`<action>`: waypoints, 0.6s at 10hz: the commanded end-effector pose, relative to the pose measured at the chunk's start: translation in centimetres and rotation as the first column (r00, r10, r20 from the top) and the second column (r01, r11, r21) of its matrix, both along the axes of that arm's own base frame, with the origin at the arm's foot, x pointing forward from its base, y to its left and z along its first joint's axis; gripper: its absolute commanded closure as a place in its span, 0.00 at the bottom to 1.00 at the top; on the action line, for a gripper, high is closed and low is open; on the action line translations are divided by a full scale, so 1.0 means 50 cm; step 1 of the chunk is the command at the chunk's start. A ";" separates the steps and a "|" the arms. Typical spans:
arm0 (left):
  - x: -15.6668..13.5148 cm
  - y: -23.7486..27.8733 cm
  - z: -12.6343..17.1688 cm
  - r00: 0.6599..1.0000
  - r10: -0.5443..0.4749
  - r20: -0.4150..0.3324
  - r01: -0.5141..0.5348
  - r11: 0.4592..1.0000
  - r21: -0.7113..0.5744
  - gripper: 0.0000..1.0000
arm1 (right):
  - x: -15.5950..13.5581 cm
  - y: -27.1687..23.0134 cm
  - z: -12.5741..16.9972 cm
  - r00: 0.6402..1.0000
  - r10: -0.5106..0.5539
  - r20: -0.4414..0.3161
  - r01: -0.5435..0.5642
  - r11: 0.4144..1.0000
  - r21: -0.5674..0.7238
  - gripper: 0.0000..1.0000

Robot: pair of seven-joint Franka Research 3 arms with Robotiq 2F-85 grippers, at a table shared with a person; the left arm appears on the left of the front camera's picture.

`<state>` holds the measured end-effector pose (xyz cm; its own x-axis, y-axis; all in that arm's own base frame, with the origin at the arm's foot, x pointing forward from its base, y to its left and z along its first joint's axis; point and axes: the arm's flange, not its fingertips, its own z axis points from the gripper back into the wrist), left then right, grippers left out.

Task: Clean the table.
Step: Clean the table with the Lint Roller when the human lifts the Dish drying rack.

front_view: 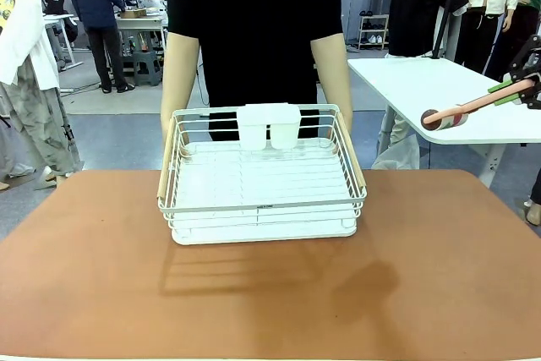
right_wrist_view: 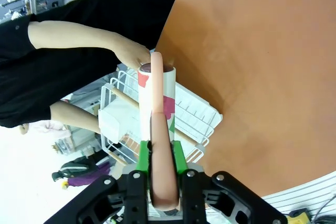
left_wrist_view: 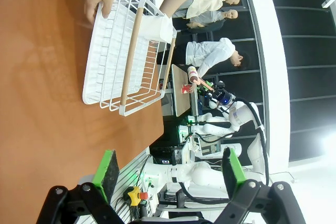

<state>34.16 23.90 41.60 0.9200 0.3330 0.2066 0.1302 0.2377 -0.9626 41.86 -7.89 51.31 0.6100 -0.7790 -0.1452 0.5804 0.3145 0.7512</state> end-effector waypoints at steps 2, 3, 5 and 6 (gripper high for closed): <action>-0.005 0.002 0.001 1.000 0.003 0.008 -0.003 1.000 -0.007 0.00 | 0.025 -0.010 0.055 0.994 0.084 -0.064 -0.090 0.991 -0.101 0.79; -0.005 0.002 0.001 1.000 0.003 0.008 -0.003 1.000 -0.007 0.00 | 0.034 -0.013 0.067 0.987 0.122 -0.106 -0.136 0.981 -0.139 0.79; -0.005 0.002 0.001 1.000 0.003 0.008 -0.003 1.000 -0.007 0.00 | 0.047 -0.007 0.089 0.970 0.201 -0.140 -0.226 0.955 -0.190 0.79; -0.005 0.002 0.001 1.000 0.003 0.008 -0.003 1.000 -0.007 0.00 | 0.048 -0.004 0.094 0.957 0.249 -0.148 -0.279 0.932 -0.234 0.79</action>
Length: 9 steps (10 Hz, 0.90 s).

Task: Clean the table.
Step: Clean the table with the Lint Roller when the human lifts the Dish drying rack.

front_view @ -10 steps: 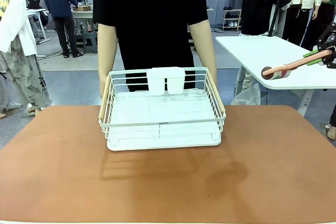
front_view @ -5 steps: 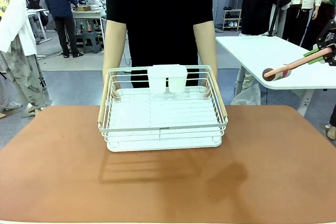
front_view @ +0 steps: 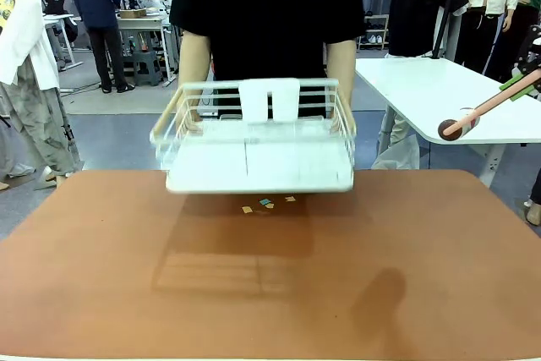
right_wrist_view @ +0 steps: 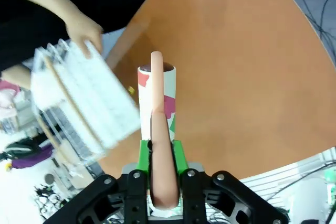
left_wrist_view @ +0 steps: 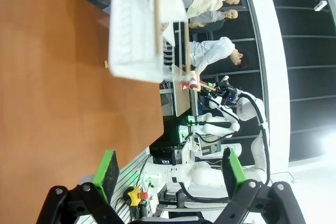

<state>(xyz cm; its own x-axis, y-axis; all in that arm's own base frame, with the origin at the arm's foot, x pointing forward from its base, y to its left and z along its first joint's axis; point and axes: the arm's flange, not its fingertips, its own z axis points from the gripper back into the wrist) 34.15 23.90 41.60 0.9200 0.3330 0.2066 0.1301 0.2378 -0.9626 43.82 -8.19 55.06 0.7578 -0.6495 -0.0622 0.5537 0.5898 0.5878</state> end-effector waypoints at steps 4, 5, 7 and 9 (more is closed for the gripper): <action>-0.005 0.002 0.001 1.000 0.003 0.008 -0.003 1.000 -0.007 0.00 | 0.055 0.049 0.017 0.970 0.242 0.015 -0.235 0.952 -0.195 0.79; -0.005 0.002 0.001 1.000 0.003 0.008 -0.003 1.000 -0.007 0.00 | 0.071 0.058 0.011 0.944 0.329 0.024 -0.317 0.924 -0.215 0.79; -0.005 0.002 0.001 1.000 0.003 0.008 -0.003 1.000 -0.007 0.00 | 0.107 0.059 -0.003 0.893 0.450 0.013 -0.436 0.872 -0.222 0.79; -0.005 0.002 0.001 1.000 0.003 0.008 -0.003 1.000 -0.007 0.00 | 0.132 0.073 -0.019 0.836 0.548 0.015 -0.534 0.821 -0.200 0.79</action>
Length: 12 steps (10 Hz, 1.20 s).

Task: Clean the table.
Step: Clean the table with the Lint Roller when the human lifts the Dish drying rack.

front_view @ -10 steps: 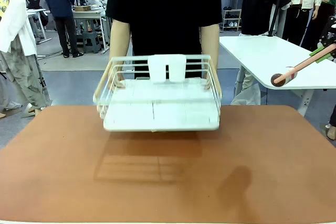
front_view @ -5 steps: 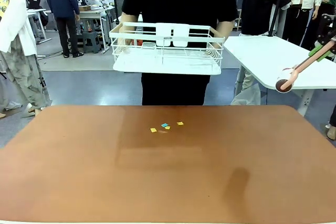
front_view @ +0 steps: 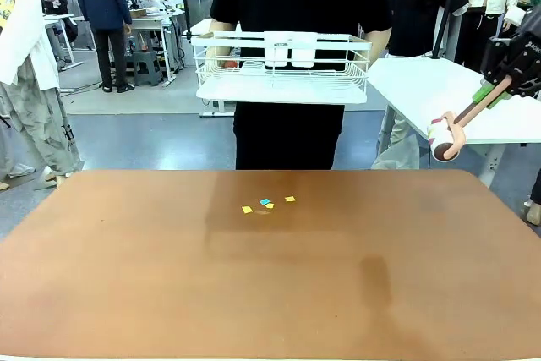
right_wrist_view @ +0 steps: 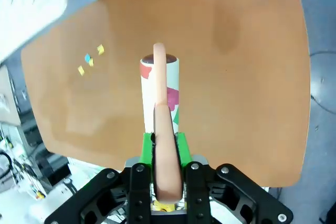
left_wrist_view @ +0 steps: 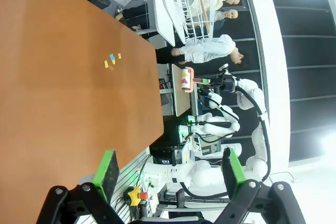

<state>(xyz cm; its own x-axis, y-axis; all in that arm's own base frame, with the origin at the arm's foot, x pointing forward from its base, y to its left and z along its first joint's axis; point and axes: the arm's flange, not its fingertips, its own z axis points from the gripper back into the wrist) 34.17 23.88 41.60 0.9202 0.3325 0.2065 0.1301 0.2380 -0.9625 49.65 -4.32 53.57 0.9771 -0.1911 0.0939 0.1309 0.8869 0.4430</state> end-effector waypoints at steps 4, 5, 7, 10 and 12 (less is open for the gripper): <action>-0.006 0.003 0.001 1.000 0.003 0.008 -0.003 1.000 -0.008 0.00 | 0.074 -0.001 -0.056 0.985 0.170 -0.017 -0.163 0.965 0.205 0.79; -0.006 0.003 0.001 1.000 0.003 0.008 -0.003 1.000 -0.008 0.00 | 0.077 0.000 -0.078 0.985 0.168 -0.034 -0.156 0.963 0.219 0.79; -0.006 0.003 0.001 1.000 0.003 0.008 -0.003 1.000 -0.008 0.00 | 0.072 0.005 -0.078 0.996 0.091 -0.014 -0.085 0.969 0.234 0.79; -0.006 0.003 0.001 1.000 0.003 0.008 -0.003 1.000 -0.008 0.00 | 0.077 0.005 -0.094 0.989 0.139 -0.045 -0.127 0.970 0.206 0.79; -0.006 0.003 0.001 1.000 0.003 0.008 -0.003 1.000 -0.008 0.00 | 0.077 0.005 -0.094 0.989 0.139 -0.045 -0.127 0.970 0.206 0.79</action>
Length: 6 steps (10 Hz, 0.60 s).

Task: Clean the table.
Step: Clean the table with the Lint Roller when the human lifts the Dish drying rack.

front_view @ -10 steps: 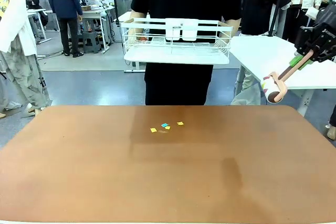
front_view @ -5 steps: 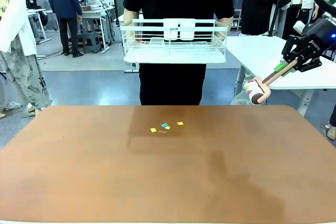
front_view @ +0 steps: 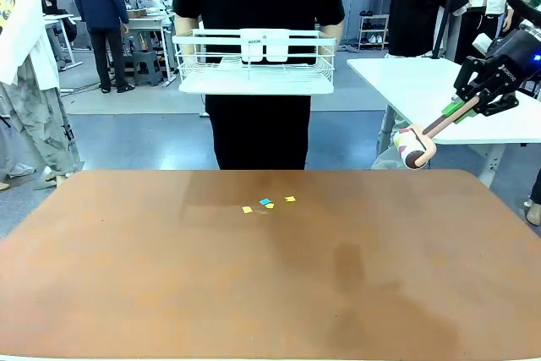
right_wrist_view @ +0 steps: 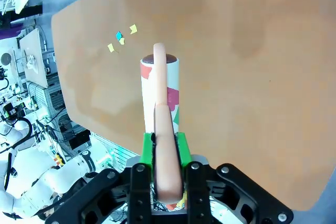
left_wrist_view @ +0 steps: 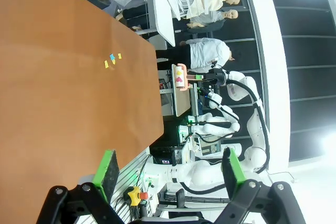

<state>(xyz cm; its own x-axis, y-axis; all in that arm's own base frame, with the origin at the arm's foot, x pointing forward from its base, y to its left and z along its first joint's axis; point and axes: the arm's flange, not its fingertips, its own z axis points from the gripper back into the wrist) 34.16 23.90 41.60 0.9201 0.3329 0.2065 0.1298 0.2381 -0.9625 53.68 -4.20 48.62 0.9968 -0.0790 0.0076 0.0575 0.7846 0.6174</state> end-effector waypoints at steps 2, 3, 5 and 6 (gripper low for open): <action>-0.006 0.002 0.001 1.000 0.003 0.008 -0.003 1.000 -0.008 0.00 | -0.003 0.003 0.005 1.000 0.011 0.001 -0.011 1.000 -0.009 0.79; -0.006 0.002 0.001 1.000 0.003 0.008 -0.003 1.000 -0.008 0.00 | -0.003 0.003 0.005 1.000 0.011 0.001 -0.011 1.000 -0.009 0.79; -0.006 0.002 0.001 1.000 0.003 0.008 -0.003 1.000 -0.008 0.00 | -0.003 0.003 0.005 1.000 0.011 0.001 -0.011 1.000 -0.009 0.79; -0.006 0.002 0.001 1.000 0.003 0.008 -0.003 1.000 -0.008 0.00 | -0.003 0.003 0.005 1.000 0.011 0.001 -0.011 1.000 -0.009 0.79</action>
<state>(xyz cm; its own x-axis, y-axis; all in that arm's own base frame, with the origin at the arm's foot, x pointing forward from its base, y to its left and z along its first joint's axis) 34.16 23.90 41.60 0.9201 0.3329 0.2065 0.1298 0.2381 -0.9625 53.68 -4.20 48.62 0.9969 -0.0789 0.0076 0.0574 0.7846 0.6173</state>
